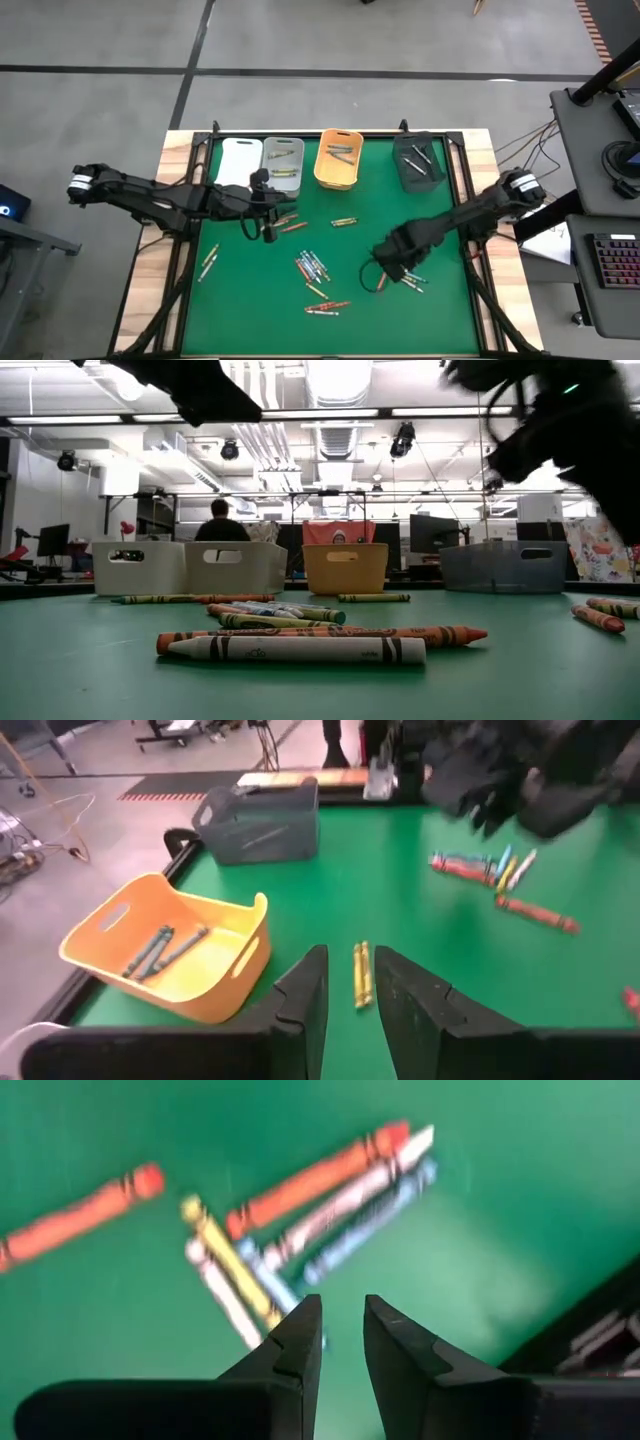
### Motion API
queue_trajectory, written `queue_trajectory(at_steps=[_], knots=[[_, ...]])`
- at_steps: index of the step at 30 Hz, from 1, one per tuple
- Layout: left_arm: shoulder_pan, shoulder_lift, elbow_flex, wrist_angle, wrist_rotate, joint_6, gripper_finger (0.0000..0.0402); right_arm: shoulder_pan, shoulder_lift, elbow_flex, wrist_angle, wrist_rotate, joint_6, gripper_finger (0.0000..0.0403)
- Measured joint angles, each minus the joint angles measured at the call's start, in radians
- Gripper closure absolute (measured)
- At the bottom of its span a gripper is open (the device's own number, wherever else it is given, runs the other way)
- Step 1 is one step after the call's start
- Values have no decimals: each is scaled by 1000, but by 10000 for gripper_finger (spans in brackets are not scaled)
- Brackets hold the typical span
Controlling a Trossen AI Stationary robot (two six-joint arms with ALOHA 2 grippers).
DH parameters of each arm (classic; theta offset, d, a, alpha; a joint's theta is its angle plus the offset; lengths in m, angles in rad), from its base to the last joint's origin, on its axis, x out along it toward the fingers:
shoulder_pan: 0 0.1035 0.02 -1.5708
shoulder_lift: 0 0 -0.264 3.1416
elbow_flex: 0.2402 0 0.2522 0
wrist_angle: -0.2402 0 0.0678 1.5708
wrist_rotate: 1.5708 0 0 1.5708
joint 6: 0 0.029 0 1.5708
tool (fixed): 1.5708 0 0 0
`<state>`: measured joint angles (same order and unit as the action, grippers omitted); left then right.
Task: Sort crayons
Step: Put the orange crayon into the white bin
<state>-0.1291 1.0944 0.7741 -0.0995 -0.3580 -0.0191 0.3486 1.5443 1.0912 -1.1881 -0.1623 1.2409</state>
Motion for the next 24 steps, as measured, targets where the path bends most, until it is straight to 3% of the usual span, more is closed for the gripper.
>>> queue_trajectory(at_steps=[7, 13, 18, 24], knots=[[3, 1, 84, -114, -1, 65, 333, 147, -149, -58, 0, 25, 292, 335], [5, 1, 117, -110, -1, 182, 333, 240, -298, -126, 70, 202, 562, 335], [10, 8, 131, -98, -1, 265, 333, 275, -348, -175, 173, 337, 649, 322], [23, 43, 131, -50, 0, 328, 333, 252, -275, -220, 309, 349, 630, 307]])
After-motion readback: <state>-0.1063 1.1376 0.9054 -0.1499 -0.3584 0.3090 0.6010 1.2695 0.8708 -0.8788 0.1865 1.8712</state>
